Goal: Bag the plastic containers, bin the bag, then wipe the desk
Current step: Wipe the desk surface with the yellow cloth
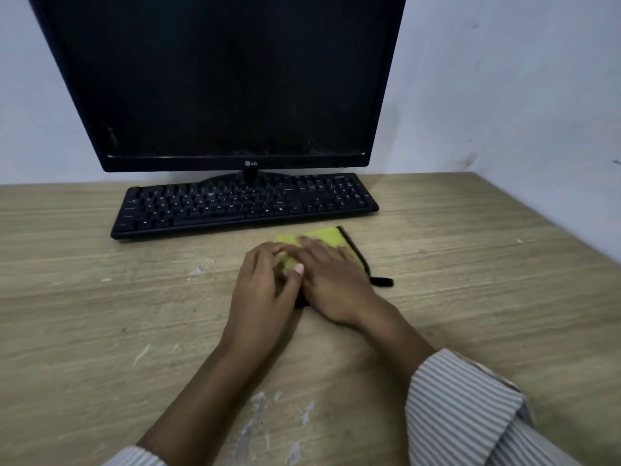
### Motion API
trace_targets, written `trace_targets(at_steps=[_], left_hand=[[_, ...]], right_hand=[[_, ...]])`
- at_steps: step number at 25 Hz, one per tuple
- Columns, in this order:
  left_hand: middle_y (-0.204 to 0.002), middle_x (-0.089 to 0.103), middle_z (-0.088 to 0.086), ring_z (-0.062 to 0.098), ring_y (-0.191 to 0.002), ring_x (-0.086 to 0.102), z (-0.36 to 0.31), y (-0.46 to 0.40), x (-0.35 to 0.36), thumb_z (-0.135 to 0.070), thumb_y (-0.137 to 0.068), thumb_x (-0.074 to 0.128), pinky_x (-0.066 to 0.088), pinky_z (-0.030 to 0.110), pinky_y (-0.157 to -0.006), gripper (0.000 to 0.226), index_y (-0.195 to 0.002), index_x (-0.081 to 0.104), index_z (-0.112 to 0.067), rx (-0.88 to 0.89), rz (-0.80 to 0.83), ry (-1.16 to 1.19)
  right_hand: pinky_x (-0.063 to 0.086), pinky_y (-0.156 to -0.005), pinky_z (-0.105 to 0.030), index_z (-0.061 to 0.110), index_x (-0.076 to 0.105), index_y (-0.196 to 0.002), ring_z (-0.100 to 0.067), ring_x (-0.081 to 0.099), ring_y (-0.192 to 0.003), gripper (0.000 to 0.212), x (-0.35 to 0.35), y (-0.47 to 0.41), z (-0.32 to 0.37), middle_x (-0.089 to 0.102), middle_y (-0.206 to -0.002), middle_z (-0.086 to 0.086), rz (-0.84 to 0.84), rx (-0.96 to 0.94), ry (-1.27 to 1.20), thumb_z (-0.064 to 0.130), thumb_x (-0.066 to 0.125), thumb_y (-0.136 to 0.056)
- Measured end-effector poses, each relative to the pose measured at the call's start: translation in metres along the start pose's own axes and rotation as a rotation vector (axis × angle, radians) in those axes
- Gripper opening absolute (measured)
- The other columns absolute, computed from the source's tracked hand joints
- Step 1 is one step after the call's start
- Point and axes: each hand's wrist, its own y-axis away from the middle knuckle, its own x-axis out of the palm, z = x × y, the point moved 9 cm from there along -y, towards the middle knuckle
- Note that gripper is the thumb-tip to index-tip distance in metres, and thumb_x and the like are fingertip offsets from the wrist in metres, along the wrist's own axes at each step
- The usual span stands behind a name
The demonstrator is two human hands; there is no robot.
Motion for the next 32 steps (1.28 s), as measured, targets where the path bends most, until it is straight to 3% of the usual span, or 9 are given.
trace_targets(at_steps=[3, 6, 8, 13, 15, 21, 25, 29, 32], left_hand=[[-0.138, 0.042, -0.007, 0.005, -0.123, 0.039, -0.001, 0.004, 0.007, -0.037, -0.096, 0.047, 0.030, 0.018, -0.095, 0.042, -0.135, 0.042, -0.023, 0.006, 0.070, -0.051], [-0.139, 0.043, -0.006, 0.009, -0.124, 0.041, -0.005, 0.004, 0.012, -0.039, -0.095, 0.045, 0.034, 0.022, -0.096, 0.044, -0.136, 0.043, -0.021, 0.049, 0.104, -0.091], [-0.138, 0.044, -0.005, 0.012, -0.124, 0.042, -0.008, 0.004, 0.015, -0.041, -0.095, 0.044, 0.036, 0.025, -0.098, 0.045, -0.135, 0.044, -0.020, 0.063, 0.112, -0.104], [-0.131, 0.050, -0.003, 0.010, -0.118, 0.046, -0.008, 0.002, 0.013, -0.036, -0.096, 0.047, 0.033, 0.019, -0.095, 0.037, -0.129, 0.050, -0.019, 0.050, 0.074, -0.055], [-0.129, 0.052, -0.003, 0.007, -0.116, 0.047, -0.008, 0.003, 0.010, -0.033, -0.096, 0.049, 0.032, 0.016, -0.094, 0.035, -0.127, 0.052, -0.018, 0.047, 0.061, -0.026], [-0.132, 0.049, -0.003, 0.002, -0.115, 0.041, -0.009, 0.007, 0.006, -0.029, -0.096, 0.050, 0.031, 0.018, -0.093, 0.031, -0.125, 0.054, -0.018, 0.073, 0.086, -0.049], [-0.135, 0.048, -0.001, 0.011, -0.123, 0.044, -0.010, 0.008, 0.012, -0.027, -0.096, 0.050, 0.032, 0.022, -0.096, 0.029, -0.120, 0.059, -0.015, 0.093, 0.143, -0.100], [-0.119, 0.059, 0.001, 0.018, -0.110, 0.053, -0.020, 0.013, 0.021, -0.024, -0.094, 0.052, 0.043, 0.030, -0.091, 0.024, -0.112, 0.062, -0.013, 0.188, 0.190, -0.177], [-0.115, 0.061, 0.002, 0.020, -0.108, 0.055, -0.024, 0.020, 0.022, -0.027, -0.094, 0.052, 0.041, 0.028, -0.086, 0.025, -0.111, 0.063, -0.012, 0.149, 0.189, -0.188]], right_hand=[[0.007, -0.119, -0.044, 0.034, 0.020, -0.150, -0.014, 0.010, -0.148, 0.059, -0.016, 0.013, -0.092, 0.013, -0.162, 0.006, -0.053, 0.237, 0.018, 0.058, 0.023, -0.097], [0.007, -0.119, -0.043, 0.033, 0.021, -0.151, -0.014, 0.012, -0.148, 0.060, -0.027, 0.036, -0.150, 0.013, -0.162, 0.007, -0.046, 0.415, 0.033, 0.059, 0.023, -0.096], [0.004, -0.119, -0.044, 0.033, 0.017, -0.152, -0.013, 0.007, -0.149, 0.060, -0.025, 0.042, -0.135, 0.008, -0.162, 0.007, -0.019, 0.390, 0.028, 0.058, 0.021, -0.097], [-0.006, -0.120, -0.043, 0.025, 0.002, -0.154, -0.012, -0.006, -0.149, 0.062, 0.003, 0.063, 0.016, 0.000, -0.163, 0.005, 0.070, -0.009, 0.042, 0.052, 0.015, -0.099], [-0.007, -0.120, -0.042, 0.022, 0.003, -0.154, -0.012, -0.005, -0.148, 0.070, 0.006, 0.071, 0.044, 0.003, -0.163, 0.004, 0.063, -0.087, 0.038, 0.054, 0.006, -0.092], [-0.002, -0.117, -0.035, 0.039, 0.011, -0.151, -0.006, 0.001, -0.148, 0.071, -0.009, 0.089, -0.045, 0.002, -0.162, 0.014, 0.026, 0.105, 0.029, 0.069, 0.008, -0.087], [-0.001, -0.117, -0.034, 0.040, 0.013, -0.151, -0.004, 0.001, -0.147, 0.082, -0.021, 0.122, -0.094, 0.003, -0.161, 0.016, -0.005, 0.278, 0.021, 0.073, -0.001, -0.077], [-0.008, -0.116, -0.033, 0.038, 0.010, -0.151, -0.004, -0.006, -0.147, 0.082, -0.012, 0.136, -0.030, -0.002, -0.162, 0.014, -0.010, 0.161, 0.009, 0.068, -0.006, -0.077], [-0.011, -0.117, -0.033, 0.036, 0.011, -0.152, -0.003, -0.008, -0.147, 0.070, -0.003, 0.144, 0.021, -0.002, -0.162, 0.013, 0.036, 0.038, -0.036, 0.063, 0.007, -0.088]])
